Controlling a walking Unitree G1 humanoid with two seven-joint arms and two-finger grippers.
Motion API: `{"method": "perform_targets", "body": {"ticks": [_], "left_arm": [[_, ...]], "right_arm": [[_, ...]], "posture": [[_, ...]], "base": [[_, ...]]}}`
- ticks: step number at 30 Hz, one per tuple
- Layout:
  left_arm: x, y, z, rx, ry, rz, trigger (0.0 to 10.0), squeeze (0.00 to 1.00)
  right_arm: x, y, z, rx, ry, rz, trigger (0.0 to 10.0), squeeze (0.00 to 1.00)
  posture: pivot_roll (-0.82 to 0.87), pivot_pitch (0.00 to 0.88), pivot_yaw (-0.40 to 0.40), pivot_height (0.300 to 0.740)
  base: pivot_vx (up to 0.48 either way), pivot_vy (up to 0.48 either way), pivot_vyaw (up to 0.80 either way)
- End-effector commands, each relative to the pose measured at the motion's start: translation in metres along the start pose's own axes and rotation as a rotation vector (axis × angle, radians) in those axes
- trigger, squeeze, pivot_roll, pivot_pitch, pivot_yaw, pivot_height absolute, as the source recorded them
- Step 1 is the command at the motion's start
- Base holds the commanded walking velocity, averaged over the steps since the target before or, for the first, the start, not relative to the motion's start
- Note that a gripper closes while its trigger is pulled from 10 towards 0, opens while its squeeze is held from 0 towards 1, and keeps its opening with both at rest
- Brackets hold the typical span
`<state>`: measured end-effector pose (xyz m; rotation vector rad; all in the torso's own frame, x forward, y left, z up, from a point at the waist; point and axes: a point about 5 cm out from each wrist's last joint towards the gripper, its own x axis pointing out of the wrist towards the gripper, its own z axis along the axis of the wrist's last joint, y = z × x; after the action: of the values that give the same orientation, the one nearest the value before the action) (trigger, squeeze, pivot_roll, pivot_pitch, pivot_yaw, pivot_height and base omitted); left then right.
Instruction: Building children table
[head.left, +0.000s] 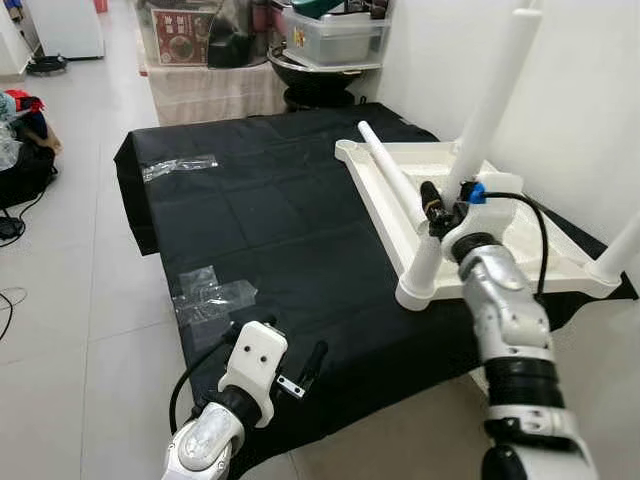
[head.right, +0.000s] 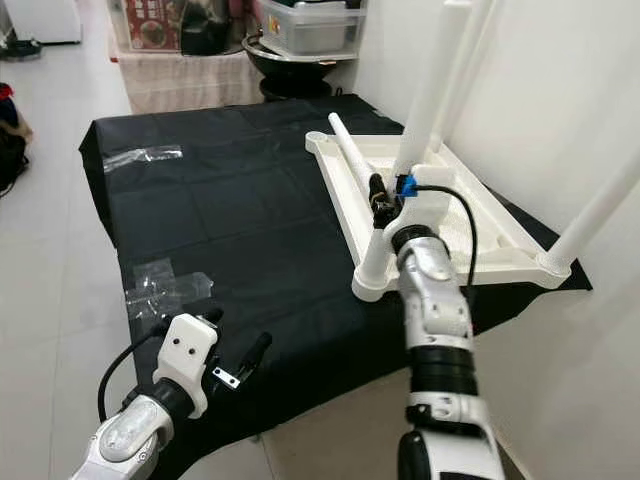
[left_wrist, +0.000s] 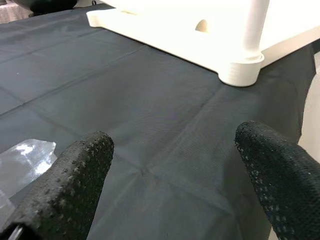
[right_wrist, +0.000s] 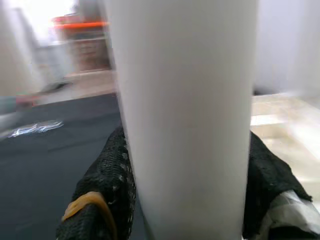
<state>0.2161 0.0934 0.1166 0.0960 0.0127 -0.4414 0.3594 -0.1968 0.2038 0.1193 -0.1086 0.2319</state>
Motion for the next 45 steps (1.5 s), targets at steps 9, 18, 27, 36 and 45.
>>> {"method": "perform_targets", "body": {"ticks": [9, 18, 27, 36, 45], "left_arm": [[0.000, -0.003, -0.004, 0.002, 0.011, -0.008, 10.0, 0.00], [-0.001, -0.003, -0.004, 0.003, 0.011, -0.008, 10.0, 0.00], [0.000, -0.003, -0.004, 0.003, 0.011, -0.008, 10.0, 0.00], [0.001, -0.003, -0.003, 0.001, 0.010, -0.009, 10.0, 0.00], [0.001, -0.002, -0.003, 0.002, 0.009, -0.007, 10.0, 0.00]], "right_arm": [[-0.027, 0.022, -0.006, 0.191, 0.183, 0.867, 10.0, 0.00], [-0.023, 0.023, -0.001, 0.150, 0.252, 1.085, 10.0, 0.00], [-0.010, 0.034, -0.002, -0.138, 0.278, 1.090, 10.0, 0.00], [0.000, 0.042, 0.010, -0.178, 0.164, 1.055, 0.0, 0.00], [0.016, 0.011, -0.012, -0.157, 0.181, 0.530, 0.0, 0.00]], "posture": [[0.06, 0.008, -0.083, 0.740], [0.07, 0.011, -0.084, 0.740], [0.07, 0.016, -0.083, 0.740], [0.06, 0.019, -0.081, 0.740], [0.05, 0.021, -0.078, 0.740]], "base": [[0.000, 0.000, 0.00], [0.000, 0.000, 0.00], [0.000, 0.000, 0.00], [0.000, 0.000, 0.00], [0.000, 0.000, 0.00]]}}
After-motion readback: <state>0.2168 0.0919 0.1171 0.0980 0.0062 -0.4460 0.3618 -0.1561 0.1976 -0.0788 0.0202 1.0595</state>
